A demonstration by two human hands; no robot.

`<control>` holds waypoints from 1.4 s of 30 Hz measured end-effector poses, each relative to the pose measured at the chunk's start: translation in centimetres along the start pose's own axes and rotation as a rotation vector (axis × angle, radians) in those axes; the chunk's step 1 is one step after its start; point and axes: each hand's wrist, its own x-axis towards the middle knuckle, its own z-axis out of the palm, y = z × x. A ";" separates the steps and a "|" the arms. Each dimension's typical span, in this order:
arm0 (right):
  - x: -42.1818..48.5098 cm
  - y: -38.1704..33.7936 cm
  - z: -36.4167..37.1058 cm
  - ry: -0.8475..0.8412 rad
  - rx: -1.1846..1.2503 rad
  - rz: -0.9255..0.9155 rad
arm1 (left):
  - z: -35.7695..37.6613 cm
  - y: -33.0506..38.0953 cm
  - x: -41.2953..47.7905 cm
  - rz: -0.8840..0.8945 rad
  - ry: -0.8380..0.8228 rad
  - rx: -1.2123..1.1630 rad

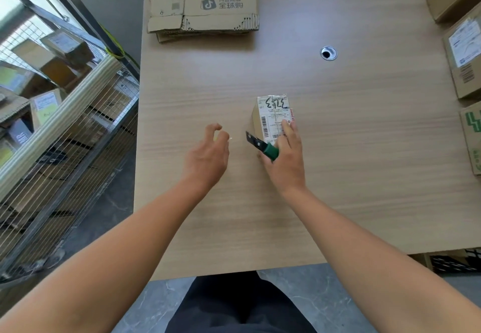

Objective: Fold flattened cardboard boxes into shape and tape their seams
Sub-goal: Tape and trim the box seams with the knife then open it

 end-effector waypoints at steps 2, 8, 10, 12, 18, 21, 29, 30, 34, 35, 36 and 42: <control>-0.1 0.4 0.6 0.104 0.021 -0.026 | 0.8 0.4 -0.7 0.064 0.008 0.059; 0.2 0.8 1.6 0.238 0.017 -0.069 | 3.6 -1.5 -2.7 0.014 -0.095 0.101; 0.3 1.0 2.2 0.269 -0.026 -0.064 | 4.1 -2.1 -3.2 0.031 -0.080 0.082; 0.2 0.8 2.6 0.297 -0.027 -0.069 | 4.3 -2.4 -3.4 0.073 -0.014 0.090; 0.4 0.1 2.6 0.277 0.031 -0.027 | 2.6 -1.8 -0.8 0.087 -0.077 0.183; 0.2 0.6 1.6 0.199 0.054 -0.006 | 2.2 -1.9 0.1 0.131 -0.194 0.276; 0.8 -1.0 -0.7 -0.014 0.227 0.141 | 0.1 0.1 2.0 -0.055 -0.362 0.148; 0.8 -0.8 -1.7 -0.017 0.280 0.127 | -0.1 0.6 2.1 -0.082 -0.308 0.084; 0.6 0.3 -4.5 0.125 0.480 0.173 | -0.7 4.6 4.4 -0.203 -0.122 -0.485; 1.1 0.4 -4.7 0.108 0.532 0.251 | -0.7 5.8 5.2 -0.226 -0.136 -0.608; 1.7 0.6 -4.8 0.067 0.553 0.315 | -0.6 6.9 5.8 -0.237 -0.158 -0.693; 4.4 4.0 -5.2 -0.013 0.375 0.621 | 1.2 8.3 6.5 -0.306 -0.325 -0.948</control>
